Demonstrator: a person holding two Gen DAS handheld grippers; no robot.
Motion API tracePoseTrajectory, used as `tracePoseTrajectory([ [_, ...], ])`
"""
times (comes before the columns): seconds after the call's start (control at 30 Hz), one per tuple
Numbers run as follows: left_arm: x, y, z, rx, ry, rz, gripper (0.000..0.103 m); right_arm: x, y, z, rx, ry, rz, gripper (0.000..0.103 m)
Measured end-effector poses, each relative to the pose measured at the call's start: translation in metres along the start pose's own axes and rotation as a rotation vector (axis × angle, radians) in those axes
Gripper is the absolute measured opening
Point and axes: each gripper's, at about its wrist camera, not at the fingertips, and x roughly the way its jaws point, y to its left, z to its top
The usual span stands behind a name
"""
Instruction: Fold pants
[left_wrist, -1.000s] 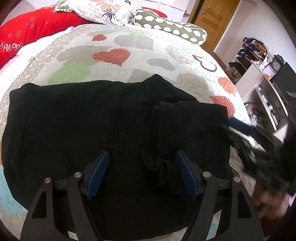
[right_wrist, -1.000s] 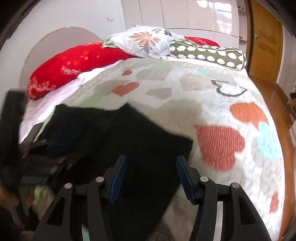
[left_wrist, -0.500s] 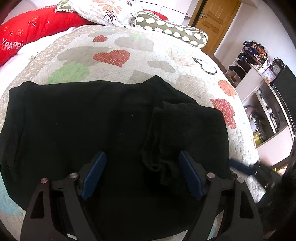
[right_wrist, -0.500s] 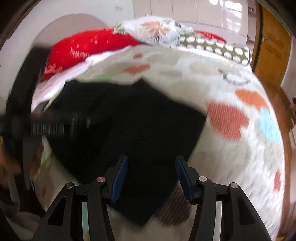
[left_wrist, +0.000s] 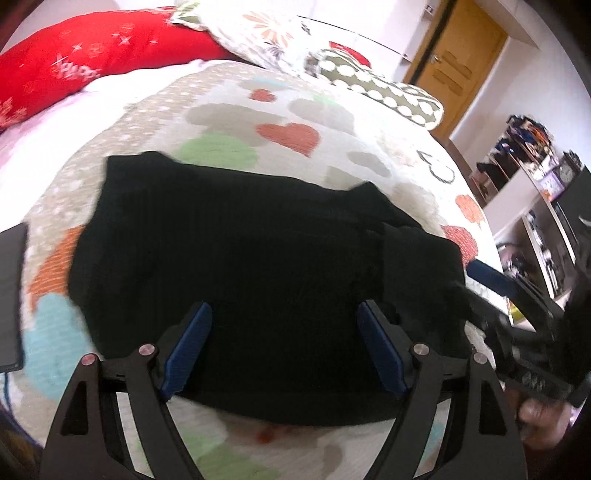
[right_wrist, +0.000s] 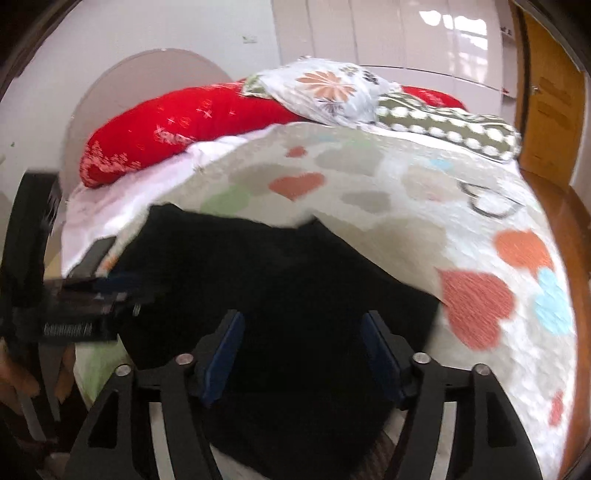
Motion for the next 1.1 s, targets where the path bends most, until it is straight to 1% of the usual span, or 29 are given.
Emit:
tracePoseTrajectory([
  [0.1, -0.008, 0.019, -0.002, -0.04, -0.007, 0.007, 0.082, 0.021, 0.014, 0.016, -0.004, 0.027, 0.051, 0.071],
  [0.17, -0.013, 0.032, -0.003, -0.071, -0.011, 0.0, 0.082, 0.033, 0.026, 0.027, -0.029, 0.041, 0.067, 0.072],
  [0.2, -0.016, 0.039, -0.005, -0.091, -0.014, -0.013, 0.082, 0.039, 0.033, 0.032, -0.046, 0.048, 0.072, 0.072],
  [0.27, -0.021, 0.055, -0.009, -0.143, -0.024, -0.067, 0.082, 0.05, 0.047, 0.043, -0.075, 0.055, 0.083, 0.076],
  [0.33, -0.025, 0.072, -0.015, -0.205, -0.032, -0.112, 0.082, 0.06, 0.06, 0.055, -0.109, 0.06, 0.104, 0.077],
  [0.37, -0.027, 0.08, -0.018, -0.232, -0.042, -0.114, 0.082, 0.065, 0.067, 0.06, -0.126, 0.064, 0.115, 0.078],
  [0.47, -0.035, 0.092, -0.024, -0.252, -0.08, -0.049, 0.082, 0.082, 0.09, 0.076, -0.2, 0.075, 0.146, 0.081],
  [0.5, -0.037, 0.097, -0.026, -0.266, -0.091, -0.038, 0.082, 0.087, 0.095, 0.08, -0.219, 0.081, 0.154, 0.081],
  [0.57, -0.039, 0.108, -0.032, -0.316, -0.11, -0.051, 0.082, 0.1, 0.111, 0.091, -0.263, 0.092, 0.189, 0.081],
  [0.63, -0.035, 0.115, -0.035, -0.347, -0.095, -0.07, 0.083, 0.115, 0.123, 0.1, -0.291, 0.107, 0.232, 0.081],
  [0.73, -0.023, 0.119, -0.032, -0.365, -0.075, -0.073, 0.083, 0.14, 0.142, 0.112, -0.334, 0.146, 0.249, 0.082],
  [0.83, -0.01, 0.12, -0.028, -0.39, -0.072, -0.078, 0.083, 0.165, 0.161, 0.119, -0.389, 0.19, 0.26, 0.082],
  [0.93, -0.003, 0.119, -0.023, -0.4, -0.088, -0.073, 0.087, 0.186, 0.176, 0.121, -0.406, 0.218, 0.292, 0.082],
  [1.0, 0.003, 0.122, -0.019, -0.412, -0.107, -0.09, 0.089, 0.197, 0.179, 0.121, -0.393, 0.229, 0.318, 0.082],
  [1.1, 0.011, 0.13, -0.013, -0.437, -0.136, -0.137, 0.088, 0.214, 0.173, 0.117, -0.313, 0.218, 0.376, 0.079],
])
